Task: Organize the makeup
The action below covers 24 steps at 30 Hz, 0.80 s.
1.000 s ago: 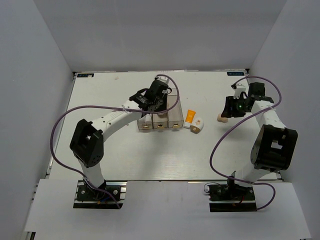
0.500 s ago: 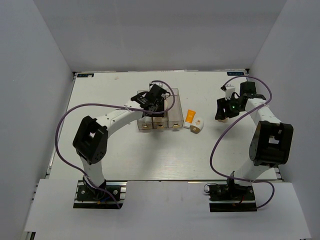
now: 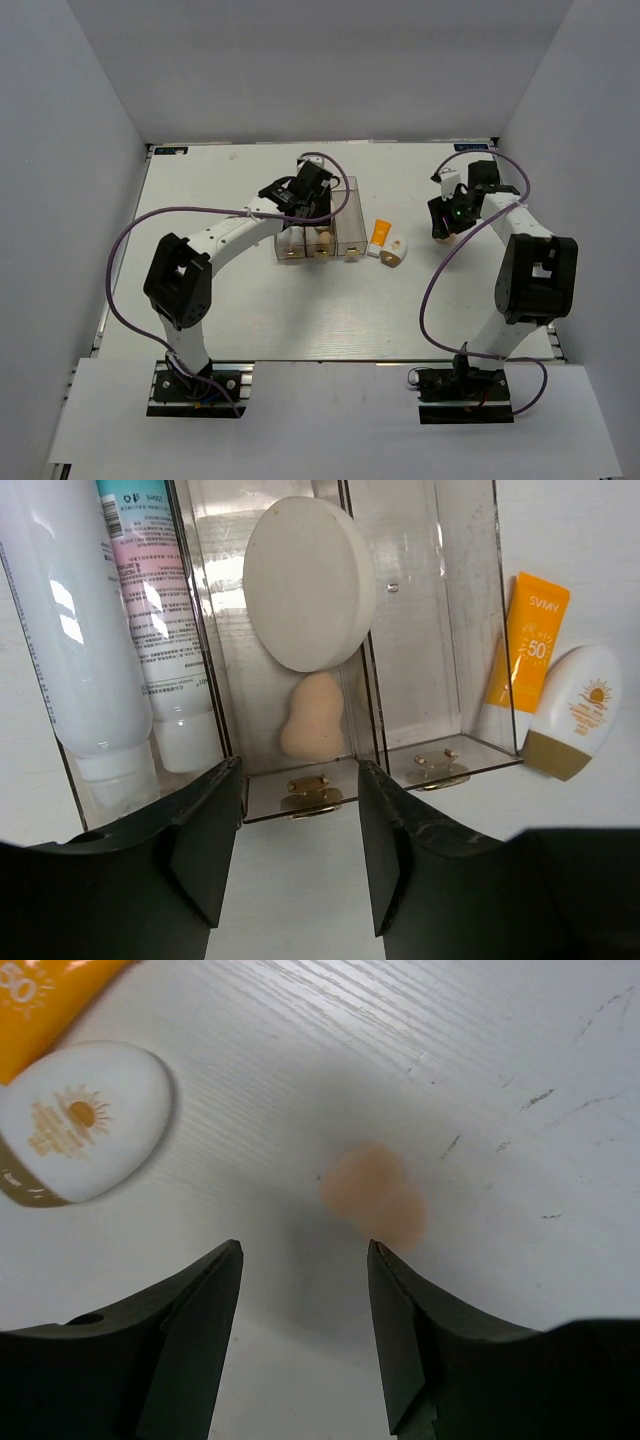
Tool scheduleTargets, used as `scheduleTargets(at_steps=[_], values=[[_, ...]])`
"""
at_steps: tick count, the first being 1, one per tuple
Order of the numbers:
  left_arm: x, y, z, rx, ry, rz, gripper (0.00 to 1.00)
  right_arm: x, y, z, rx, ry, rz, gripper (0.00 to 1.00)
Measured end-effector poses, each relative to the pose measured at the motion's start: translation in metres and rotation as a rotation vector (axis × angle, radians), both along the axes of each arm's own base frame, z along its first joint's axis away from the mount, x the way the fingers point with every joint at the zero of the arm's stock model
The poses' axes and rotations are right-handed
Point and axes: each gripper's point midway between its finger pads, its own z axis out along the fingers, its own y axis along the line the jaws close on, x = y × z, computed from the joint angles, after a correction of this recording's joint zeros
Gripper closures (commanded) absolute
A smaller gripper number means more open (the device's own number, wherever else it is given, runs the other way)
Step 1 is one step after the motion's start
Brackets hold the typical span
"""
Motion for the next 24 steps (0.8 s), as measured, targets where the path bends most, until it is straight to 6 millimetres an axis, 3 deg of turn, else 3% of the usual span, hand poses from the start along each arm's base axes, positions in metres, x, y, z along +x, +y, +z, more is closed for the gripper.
scheduleTargets(at_steps=[5,9,12,13,16,21,24], values=[[-0.003,0.002,0.021,-0.040,-0.035,0.009,0.40,0.009,-0.015,-0.024,-0.083,0.024,-0.007,0.45],[-0.017,0.013,0.044,-0.087,-0.070,0.023,0.40,0.016,-0.022,-0.037,-0.130,0.024,-0.001,0.50],[-0.028,0.021,0.054,-0.119,-0.088,0.037,0.40,0.027,-0.026,-0.042,-0.163,0.005,0.017,0.70],[-0.032,0.024,0.055,-0.125,-0.089,0.042,0.40,0.030,-0.026,-0.042,-0.169,-0.001,0.020,0.83],[-0.041,0.031,0.055,-0.140,-0.086,0.057,0.40,0.033,-0.026,-0.041,-0.185,-0.014,0.042,0.97],[-0.057,0.043,0.054,-0.166,-0.085,0.081,0.41,0.033,-0.022,-0.039,-0.194,-0.023,0.089,1.00],[-0.067,0.051,0.057,-0.190,-0.095,0.093,0.41,0.034,-0.009,-0.026,-0.150,-0.047,0.142,1.00]])
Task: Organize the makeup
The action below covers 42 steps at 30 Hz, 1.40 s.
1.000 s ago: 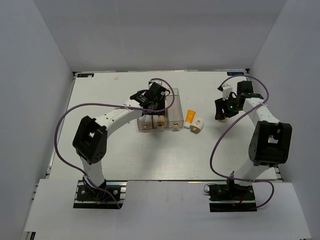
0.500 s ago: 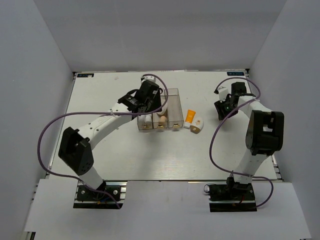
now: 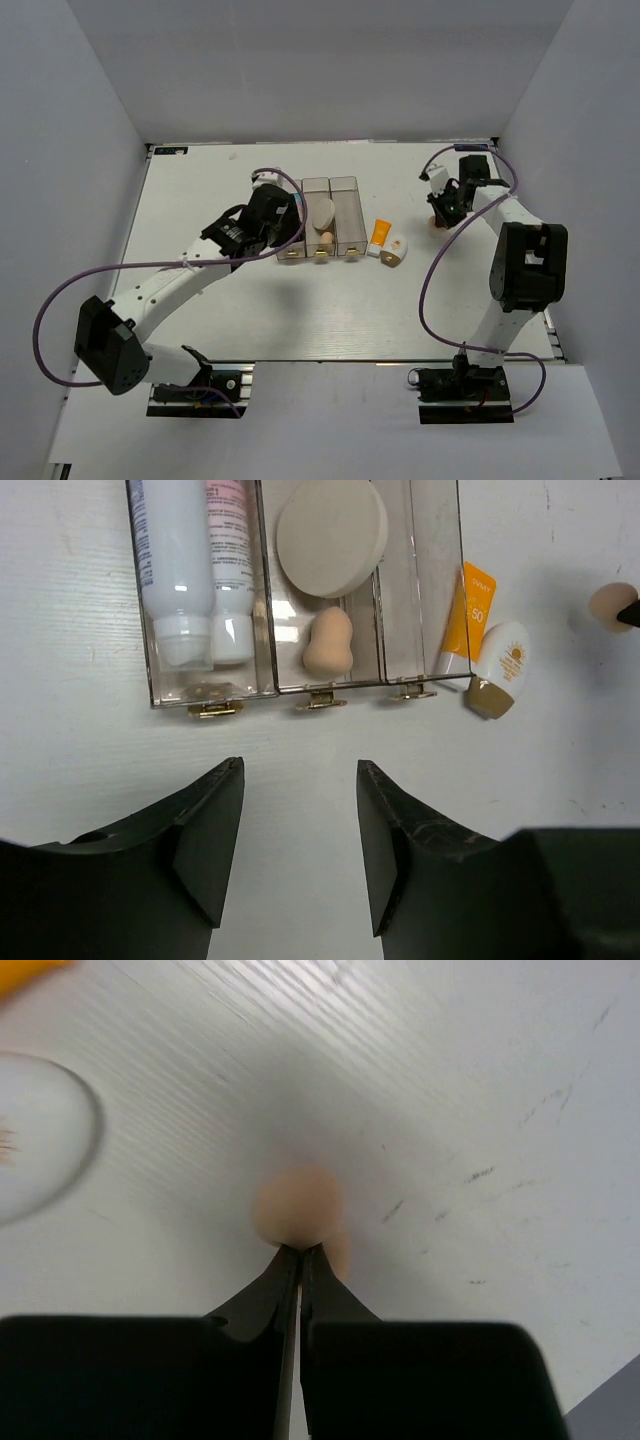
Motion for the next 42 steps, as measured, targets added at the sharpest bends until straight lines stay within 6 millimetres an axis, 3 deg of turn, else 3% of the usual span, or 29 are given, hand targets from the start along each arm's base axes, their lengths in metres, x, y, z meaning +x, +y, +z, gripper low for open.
scheduleTargets(at_steps=[2,5,8,11,15,19,23,28,31,35,38,42], values=[[-0.005,0.004,0.002,-0.020,-0.010,0.007,0.41,0.003,0.015,0.018,0.038,-0.035,0.047,1.00],[-0.013,0.010,0.002,-0.042,-0.018,0.018,0.41,0.012,0.056,0.061,0.123,-0.126,0.161,1.00],[-0.017,0.012,0.005,-0.062,-0.029,0.024,0.41,0.019,0.116,0.108,0.224,-0.221,0.311,1.00],[-0.018,0.014,0.011,-0.078,-0.046,0.031,0.41,0.014,0.179,0.139,0.323,-0.260,0.448,1.00],[-0.019,0.016,0.018,-0.090,-0.065,0.047,0.41,0.004,0.255,0.149,0.423,-0.236,0.576,1.00],[-0.025,0.020,0.021,-0.110,-0.072,0.062,0.41,-0.010,0.302,0.121,0.461,-0.138,0.617,0.99],[-0.032,0.026,0.018,-0.120,-0.067,0.078,0.41,-0.019,0.320,0.083,0.455,-0.034,0.598,0.92],[-0.032,0.026,0.017,-0.124,-0.063,0.083,0.41,-0.027,0.330,0.063,0.444,0.028,0.580,0.51],[-0.031,0.026,0.014,-0.119,-0.057,0.083,0.41,-0.030,0.335,0.062,0.441,0.032,0.580,0.43],[-0.030,0.025,0.010,-0.110,-0.047,0.083,0.40,-0.033,0.338,0.062,0.438,0.032,0.582,0.42],[-0.030,0.023,0.009,-0.112,-0.044,0.079,0.41,-0.032,0.337,0.067,0.440,0.023,0.580,0.54],[-0.030,0.021,0.010,-0.121,-0.045,0.069,0.43,-0.036,0.326,0.086,0.450,-0.010,0.577,0.90]])
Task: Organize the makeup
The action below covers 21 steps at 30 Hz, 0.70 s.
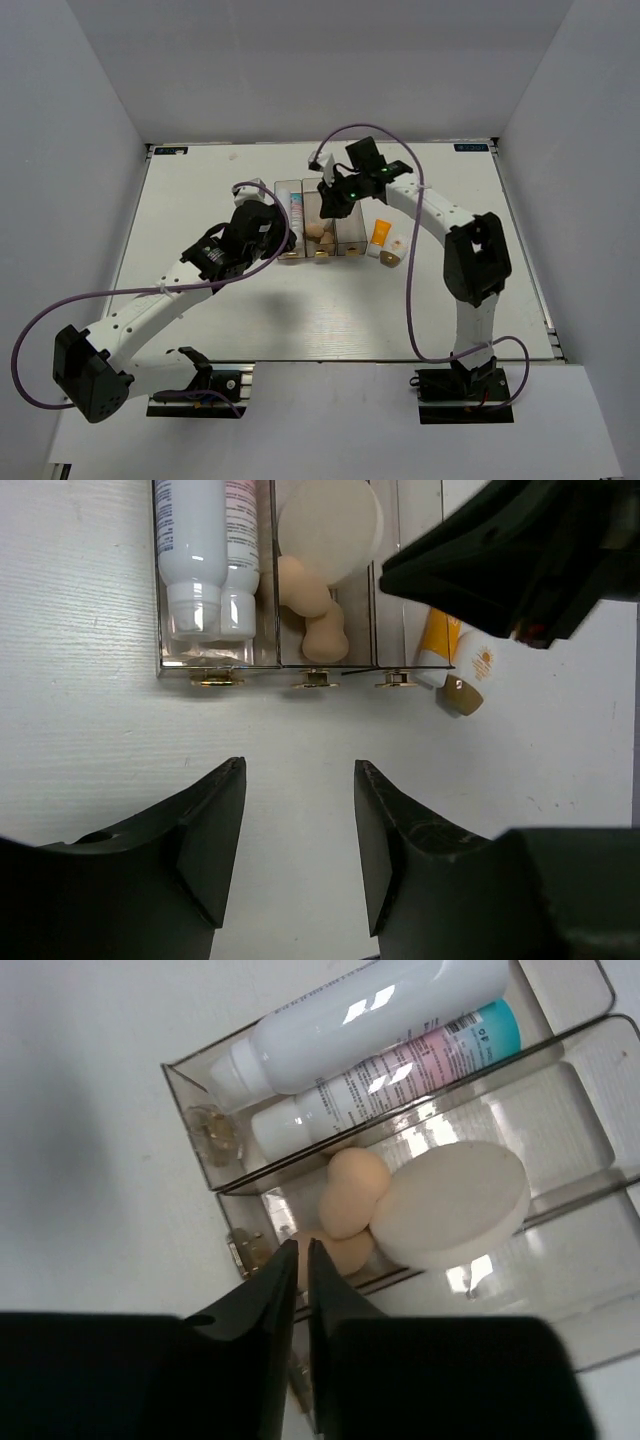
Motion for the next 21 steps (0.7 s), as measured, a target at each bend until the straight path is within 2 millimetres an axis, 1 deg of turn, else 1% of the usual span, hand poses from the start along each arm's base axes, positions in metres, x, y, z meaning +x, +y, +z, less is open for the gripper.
scheduleTargets(at_steps=[2,5,7,8,9,10,11,14,16,18,21], values=[[0.000,-0.002,0.001,-0.007,-0.003,-0.007,0.44,-0.004,-0.012,0.015,0.018,-0.030,-0.003,0.96],[0.001,-0.005,0.002,-0.022,-0.009,-0.018,0.44,-0.013,-0.037,0.034,0.039,-0.078,0.003,0.95],[0.000,-0.007,0.002,-0.026,-0.008,-0.024,0.44,-0.017,-0.058,0.042,0.044,-0.106,0.003,0.86],[0.000,-0.007,0.000,-0.026,-0.006,-0.026,0.44,-0.018,-0.069,0.045,0.041,-0.127,0.006,0.71],[0.000,-0.007,-0.001,-0.028,-0.006,-0.028,0.44,-0.021,-0.080,0.046,0.038,-0.137,0.008,0.62],[0.000,-0.008,-0.002,-0.028,-0.005,-0.030,0.44,-0.023,-0.091,0.044,0.024,-0.154,0.021,0.57],[-0.001,-0.008,-0.003,-0.029,-0.002,-0.033,0.44,-0.026,-0.102,0.041,0.005,-0.168,0.035,0.48],[-0.003,-0.010,-0.007,-0.031,0.007,-0.043,0.43,-0.040,-0.130,0.023,-0.088,-0.205,0.136,0.40],[-0.003,-0.010,-0.009,-0.031,0.012,-0.048,0.43,-0.049,-0.144,0.008,-0.144,-0.205,0.194,0.38],[-0.003,-0.012,-0.009,-0.033,0.012,-0.055,0.43,-0.056,-0.155,-0.002,-0.189,-0.216,0.259,0.37],[-0.003,-0.014,-0.008,-0.041,0.007,-0.061,0.43,-0.056,-0.170,-0.009,-0.232,-0.276,0.351,0.37]])
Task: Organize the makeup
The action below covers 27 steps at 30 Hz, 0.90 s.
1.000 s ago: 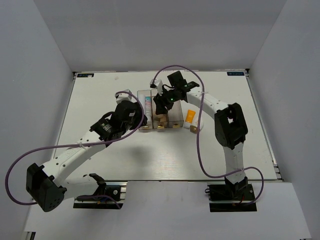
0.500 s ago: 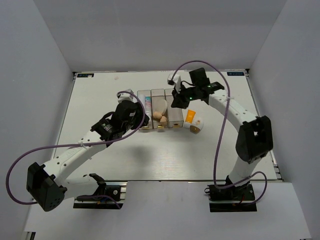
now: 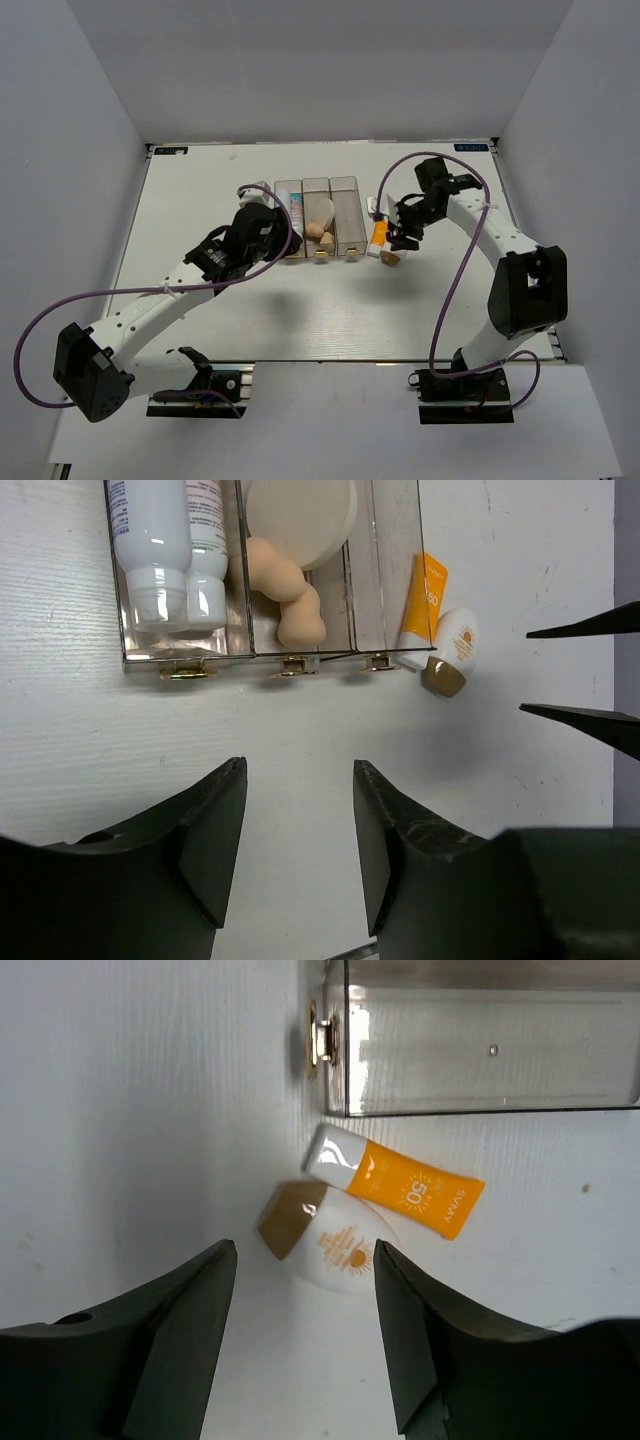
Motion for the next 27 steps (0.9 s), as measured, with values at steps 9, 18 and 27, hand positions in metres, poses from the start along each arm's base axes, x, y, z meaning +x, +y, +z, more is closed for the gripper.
scheduleTargets(at_steps=[9,18,27], values=[[-0.003,0.003,-0.004,0.000,0.004,0.003,0.43,0.004,-0.036,-0.032,-0.058,-0.103,0.317,0.23],[-0.006,0.005,-0.007,0.001,0.011,0.005,0.43,0.025,-0.036,-0.062,-0.095,-0.092,0.421,0.11],[-0.005,0.005,-0.007,0.002,0.011,0.005,0.42,0.027,-0.030,-0.081,-0.144,-0.070,0.476,0.12]])
